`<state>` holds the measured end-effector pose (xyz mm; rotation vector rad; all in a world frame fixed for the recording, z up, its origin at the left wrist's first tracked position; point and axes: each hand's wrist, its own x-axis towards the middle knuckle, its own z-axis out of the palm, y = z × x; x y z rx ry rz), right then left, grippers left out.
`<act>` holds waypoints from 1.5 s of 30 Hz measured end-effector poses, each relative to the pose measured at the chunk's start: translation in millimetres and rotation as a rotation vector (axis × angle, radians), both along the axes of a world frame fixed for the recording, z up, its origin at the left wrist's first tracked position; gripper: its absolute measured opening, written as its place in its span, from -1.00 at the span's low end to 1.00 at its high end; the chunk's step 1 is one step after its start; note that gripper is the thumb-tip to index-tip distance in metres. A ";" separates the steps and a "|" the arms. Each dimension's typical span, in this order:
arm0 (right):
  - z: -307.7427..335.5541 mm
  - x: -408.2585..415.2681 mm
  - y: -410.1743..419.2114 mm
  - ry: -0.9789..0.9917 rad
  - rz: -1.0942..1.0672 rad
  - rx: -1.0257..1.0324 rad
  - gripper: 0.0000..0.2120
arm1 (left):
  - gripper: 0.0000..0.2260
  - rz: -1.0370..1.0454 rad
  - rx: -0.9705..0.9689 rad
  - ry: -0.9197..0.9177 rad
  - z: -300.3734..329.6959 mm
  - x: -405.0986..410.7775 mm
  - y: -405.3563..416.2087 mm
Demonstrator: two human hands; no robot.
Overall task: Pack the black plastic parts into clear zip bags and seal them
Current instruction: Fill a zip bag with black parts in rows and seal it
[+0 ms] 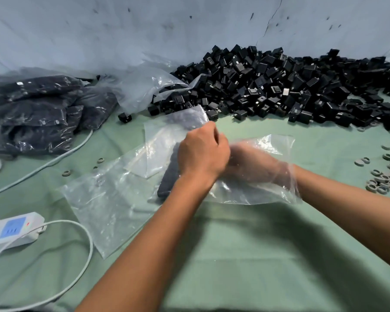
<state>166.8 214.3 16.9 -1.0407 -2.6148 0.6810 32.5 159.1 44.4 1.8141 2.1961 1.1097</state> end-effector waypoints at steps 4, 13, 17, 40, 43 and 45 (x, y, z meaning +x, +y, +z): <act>-14.9 -12.2 9.7 0.082 -0.075 -0.008 -0.78 | -0.89 0.058 -0.139 0.049 -39.8 -54.3 0.7; -29.6 -39.4 32.7 0.312 -0.088 -0.355 -0.80 | -0.85 -0.029 -0.066 0.178 -59.3 -68.7 -8.0; -33.6 -39.7 33.5 0.401 -0.068 -0.528 -0.84 | -0.84 -0.018 -0.052 0.116 -59.2 -68.6 -9.6; 1.4 124.9 71.2 0.105 -0.279 -0.986 -0.85 | -0.36 -0.170 -0.431 0.388 -70.5 -62.2 3.5; 2.6 122.7 93.8 0.032 -0.711 -0.532 -0.88 | -0.35 -0.167 -0.412 0.401 -72.9 -63.9 4.4; 1.9 103.1 109.3 0.162 -0.902 -0.224 -0.89 | -0.34 -0.167 -0.404 0.399 -74.6 -64.0 4.1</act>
